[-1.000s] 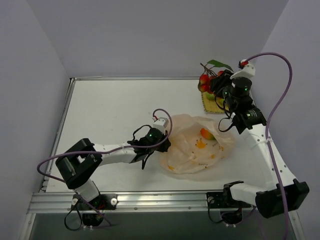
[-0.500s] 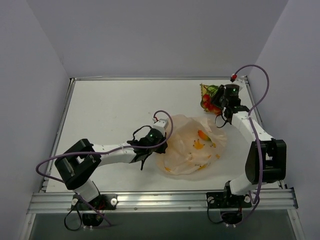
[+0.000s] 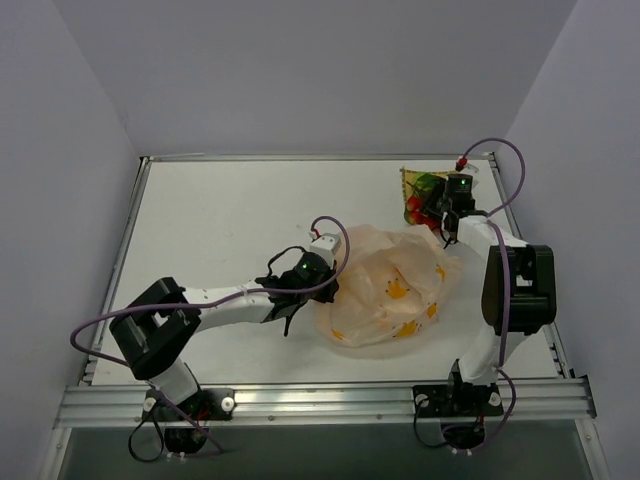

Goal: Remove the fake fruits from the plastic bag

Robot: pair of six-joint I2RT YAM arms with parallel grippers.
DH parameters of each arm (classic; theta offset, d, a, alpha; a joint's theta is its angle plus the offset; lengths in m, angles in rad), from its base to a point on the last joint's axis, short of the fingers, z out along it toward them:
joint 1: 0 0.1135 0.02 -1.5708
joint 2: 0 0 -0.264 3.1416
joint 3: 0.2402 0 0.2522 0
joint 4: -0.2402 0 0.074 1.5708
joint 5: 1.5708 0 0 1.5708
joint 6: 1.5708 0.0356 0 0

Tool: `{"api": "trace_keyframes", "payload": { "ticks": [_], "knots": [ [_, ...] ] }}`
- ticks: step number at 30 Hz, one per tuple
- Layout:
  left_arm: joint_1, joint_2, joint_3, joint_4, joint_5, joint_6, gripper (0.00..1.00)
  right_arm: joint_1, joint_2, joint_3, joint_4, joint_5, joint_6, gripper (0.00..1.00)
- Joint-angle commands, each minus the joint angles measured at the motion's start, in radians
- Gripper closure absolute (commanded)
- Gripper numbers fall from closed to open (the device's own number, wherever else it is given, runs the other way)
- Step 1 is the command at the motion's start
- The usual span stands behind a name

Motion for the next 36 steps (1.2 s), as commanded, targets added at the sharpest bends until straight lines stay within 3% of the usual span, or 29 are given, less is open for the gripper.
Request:
{"api": "trace_keyframes", "payload": {
  "ticks": [1, 11, 16, 24, 30, 36],
  "knots": [
    [0.008, 0.003, 0.056, 0.011, 0.019, 0.018, 0.98, 0.001, 0.015, 0.067, 0.053, 0.000, -0.026, 0.90],
    [0.007, 0.029, 0.058, 0.039, 0.033, 0.006, 0.98, 0.003, 0.042, 0.115, 0.063, 0.029, -0.052, 0.84],
    [0.005, 0.039, 0.061, 0.046, 0.033, 0.003, 0.98, 0.001, 0.059, 0.081, 0.067, 0.066, -0.042, 0.67],
    [0.001, 0.045, 0.070, 0.060, 0.058, 0.004, 0.98, -0.025, 0.027, 0.084, 0.043, 0.078, -0.032, 0.21],
    [-0.004, 0.046, 0.055, 0.094, 0.061, -0.006, 0.98, -0.025, -0.114, 0.058, -0.008, 0.080, -0.029, 0.07],
    [-0.010, 0.052, 0.052, 0.134, 0.062, -0.023, 0.98, -0.025, -0.316, 0.029, -0.106, 0.057, -0.022, 0.04]
  ]
}}
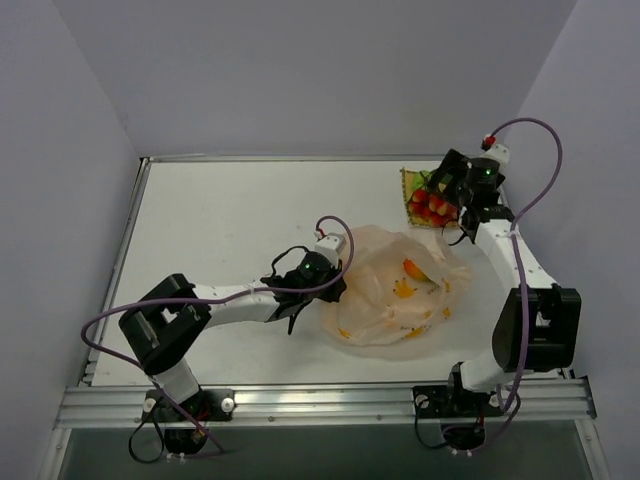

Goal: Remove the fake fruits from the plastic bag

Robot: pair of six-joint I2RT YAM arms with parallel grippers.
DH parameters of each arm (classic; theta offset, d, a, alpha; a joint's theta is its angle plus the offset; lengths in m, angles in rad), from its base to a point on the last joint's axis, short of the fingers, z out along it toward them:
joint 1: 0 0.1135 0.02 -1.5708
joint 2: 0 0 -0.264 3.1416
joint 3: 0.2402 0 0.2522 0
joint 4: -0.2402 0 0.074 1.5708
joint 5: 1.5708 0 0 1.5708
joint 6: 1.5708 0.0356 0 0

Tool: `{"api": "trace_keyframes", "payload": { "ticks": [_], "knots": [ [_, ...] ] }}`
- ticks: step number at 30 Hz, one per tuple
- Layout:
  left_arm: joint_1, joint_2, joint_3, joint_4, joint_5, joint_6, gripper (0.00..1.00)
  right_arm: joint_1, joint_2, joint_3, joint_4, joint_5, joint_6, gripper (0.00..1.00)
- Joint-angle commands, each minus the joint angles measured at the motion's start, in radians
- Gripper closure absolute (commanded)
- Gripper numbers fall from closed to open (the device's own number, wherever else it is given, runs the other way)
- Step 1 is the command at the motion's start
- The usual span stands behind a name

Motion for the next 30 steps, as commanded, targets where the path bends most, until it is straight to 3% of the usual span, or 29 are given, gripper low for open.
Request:
{"api": "trace_keyframes", "payload": {
  "ticks": [1, 4, 7, 8, 11, 14, 19, 22, 25, 30],
  "knots": [
    [-0.010, 0.001, 0.037, 0.068, 0.007, -0.018, 0.98, -0.001, -0.194, -0.031, -0.061, -0.002, 0.018, 0.04],
    [-0.021, 0.007, 0.043, 0.101, 0.016, -0.024, 0.98, 0.002, -0.355, -0.060, -0.116, -0.005, 0.029, 0.05],
    [-0.041, 0.012, 0.054, 0.125, 0.022, -0.029, 0.98, 0.013, -0.513, -0.056, -0.212, 0.004, 0.028, 0.20],
    [-0.044, 0.012, 0.055, 0.134, 0.024, -0.030, 0.98, 0.057, -0.551, -0.054, -0.248, -0.006, 0.035, 0.42],
    [-0.056, 0.003, 0.058, 0.161, 0.016, -0.052, 0.98, 0.166, -0.667, -0.040, -0.364, -0.010, 0.070, 0.71],
    [-0.059, -0.006, 0.060, 0.179, -0.004, -0.085, 0.98, 0.339, -0.739, -0.039, -0.495, 0.021, 0.136, 0.83],
    [-0.059, -0.003, 0.068, 0.211, -0.004, -0.119, 0.98, 0.567, -0.811, -0.141, -0.611, 0.061, 0.306, 0.89],
    [-0.059, -0.017, 0.048, 0.234, -0.002, -0.130, 0.98, 0.627, -0.849, -0.250, -0.662, 0.205, 0.415, 0.89],
    [-0.059, -0.038, 0.031, 0.236, -0.002, -0.127, 0.98, 0.630, -0.865, -0.329, -0.665, 0.312, 0.463, 0.88],
    [-0.058, -0.075, 0.012, 0.216, -0.001, -0.102, 0.98, 0.631, -0.741, -0.424, -0.667, 0.410, 0.492, 0.88]
  ]
}}
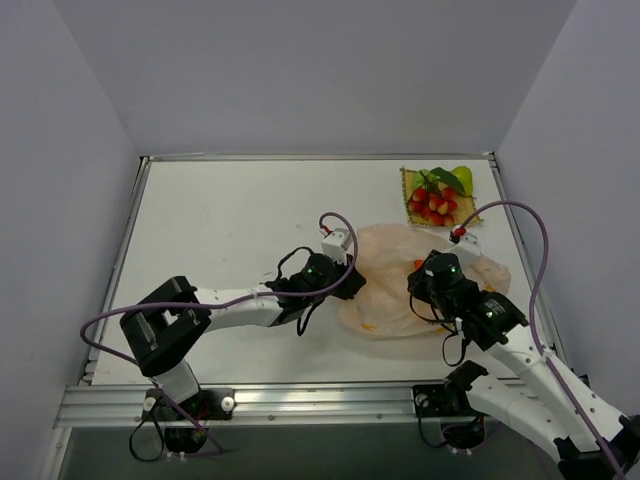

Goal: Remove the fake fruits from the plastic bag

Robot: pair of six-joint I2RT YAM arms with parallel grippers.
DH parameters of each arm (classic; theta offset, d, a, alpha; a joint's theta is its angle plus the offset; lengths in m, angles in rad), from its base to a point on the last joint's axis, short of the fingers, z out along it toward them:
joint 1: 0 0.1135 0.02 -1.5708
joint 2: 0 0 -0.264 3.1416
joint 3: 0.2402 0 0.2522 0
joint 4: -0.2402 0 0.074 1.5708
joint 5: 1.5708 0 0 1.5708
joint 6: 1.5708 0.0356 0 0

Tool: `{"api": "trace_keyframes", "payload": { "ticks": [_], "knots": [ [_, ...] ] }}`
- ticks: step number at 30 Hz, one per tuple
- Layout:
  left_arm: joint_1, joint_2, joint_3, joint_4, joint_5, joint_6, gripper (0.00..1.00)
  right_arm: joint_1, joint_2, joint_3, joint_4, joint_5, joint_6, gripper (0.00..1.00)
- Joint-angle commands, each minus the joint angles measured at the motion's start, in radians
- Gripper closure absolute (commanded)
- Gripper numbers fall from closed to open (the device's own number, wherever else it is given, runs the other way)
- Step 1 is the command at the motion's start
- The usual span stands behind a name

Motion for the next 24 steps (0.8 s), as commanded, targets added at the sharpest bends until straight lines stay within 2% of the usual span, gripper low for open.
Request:
{"api": "trace_keyframes", "payload": {
  "ticks": [1, 5, 8, 11, 14, 18, 22, 24],
  "knots": [
    [0.000, -0.078, -0.002, 0.034, -0.003, 0.008, 0.98, 0.007, 0.071, -0.043, -0.009, 0.206, 0.084, 0.88],
    [0.000, -0.070, -0.019, 0.045, 0.017, 0.007, 0.98, 0.001, 0.138, -0.060, 0.040, 0.324, 0.121, 0.80],
    [0.000, -0.058, -0.031, 0.066, 0.039, -0.006, 0.97, -0.023, 0.261, -0.074, 0.118, 0.345, 0.120, 0.76],
    [-0.005, -0.054, -0.038, 0.083, 0.052, -0.010, 0.98, -0.098, 0.341, -0.089, 0.224, 0.323, 0.105, 0.75],
    [-0.019, -0.049, -0.046, 0.094, 0.057, -0.009, 0.98, -0.146, 0.375, -0.109, 0.313, 0.308, 0.091, 0.70],
    [-0.043, -0.031, -0.048, 0.106, 0.069, -0.015, 0.98, -0.232, 0.419, -0.106, 0.368, 0.311, 0.071, 0.55],
    [-0.068, -0.017, -0.049, 0.118, 0.077, -0.020, 0.98, -0.234, 0.415, -0.068, 0.367, 0.384, 0.023, 0.48],
    [-0.082, -0.014, -0.049, 0.123, 0.076, -0.020, 0.98, -0.215, 0.363, -0.054, 0.365, 0.412, 0.000, 0.46]
  ]
}}
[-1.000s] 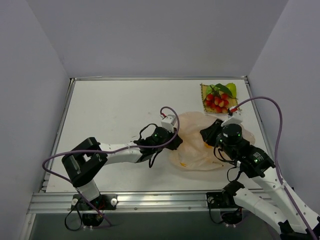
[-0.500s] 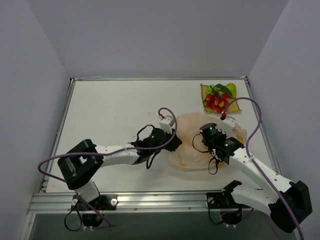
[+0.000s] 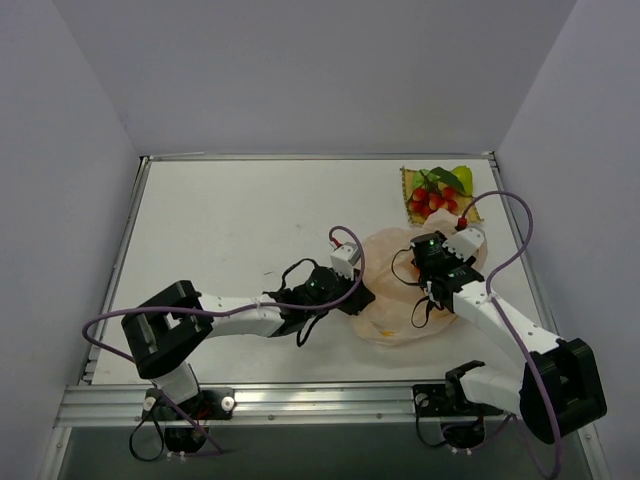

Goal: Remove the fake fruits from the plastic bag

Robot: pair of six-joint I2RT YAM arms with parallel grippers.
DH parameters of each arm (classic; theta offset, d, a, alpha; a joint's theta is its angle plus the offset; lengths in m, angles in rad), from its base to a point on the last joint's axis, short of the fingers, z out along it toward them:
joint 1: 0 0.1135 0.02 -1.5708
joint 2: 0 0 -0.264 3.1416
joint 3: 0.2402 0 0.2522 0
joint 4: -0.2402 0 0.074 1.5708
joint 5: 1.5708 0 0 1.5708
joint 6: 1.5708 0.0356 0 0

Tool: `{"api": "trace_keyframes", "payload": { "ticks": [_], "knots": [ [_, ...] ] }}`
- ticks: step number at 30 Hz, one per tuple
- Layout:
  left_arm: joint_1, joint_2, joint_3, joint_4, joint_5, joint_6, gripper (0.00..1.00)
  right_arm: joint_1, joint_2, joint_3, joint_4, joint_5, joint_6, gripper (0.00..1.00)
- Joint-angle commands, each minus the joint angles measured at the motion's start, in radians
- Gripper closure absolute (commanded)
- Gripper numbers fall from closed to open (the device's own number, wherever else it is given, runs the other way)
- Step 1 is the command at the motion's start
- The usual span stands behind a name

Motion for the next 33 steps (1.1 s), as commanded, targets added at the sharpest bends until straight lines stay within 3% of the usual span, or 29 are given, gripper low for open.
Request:
{"api": "trace_keyframes", "payload": {
  "ticks": [1, 4, 8, 11, 12, 14, 21, 26, 29, 32, 33],
  "knots": [
    [-0.018, 0.002, 0.001, 0.055, 0.014, -0.015, 0.98, 0.054, -0.093, 0.057, 0.033, 0.127, -0.058, 0.46],
    [-0.019, 0.007, 0.001, 0.051, 0.011, -0.013, 0.98, 0.148, -0.150, 0.071, -0.028, 0.210, -0.051, 0.45],
    [-0.019, 0.008, -0.008, 0.046, -0.001, -0.015, 0.98, 0.265, -0.222, 0.037, -0.145, 0.078, 0.069, 0.52],
    [-0.021, 0.008, -0.021, 0.060, -0.009, -0.020, 0.98, 0.355, -0.255, -0.047, -0.176, 0.077, 0.199, 0.75],
    [-0.021, 0.007, -0.024, 0.065, -0.010, -0.020, 0.98, 0.364, -0.259, -0.070, -0.176, 0.086, 0.225, 0.91],
    [-0.026, 0.004, -0.027, 0.066, -0.012, -0.020, 0.98, 0.368, -0.253, -0.116, -0.176, 0.094, 0.268, 1.00],
    [-0.036, -0.018, -0.038, 0.051, -0.024, -0.007, 0.98, 0.358, -0.096, -0.083, -0.085, 0.201, 0.255, 0.99],
    [-0.039, -0.030, -0.041, 0.037, -0.030, 0.000, 0.98, 0.212, 0.077, -0.063, 0.116, 0.148, 0.140, 0.92],
    [-0.044, -0.033, -0.045, 0.029, -0.028, 0.003, 0.98, 0.100, 0.103, -0.055, 0.185, 0.140, 0.091, 0.79],
    [-0.047, -0.030, -0.048, 0.028, -0.028, 0.003, 0.98, 0.015, 0.105, -0.044, 0.234, 0.106, 0.042, 0.56],
    [-0.047, -0.029, -0.048, 0.029, -0.027, 0.003, 0.98, -0.005, 0.108, -0.040, 0.243, 0.091, 0.034, 0.52]
  ]
}}
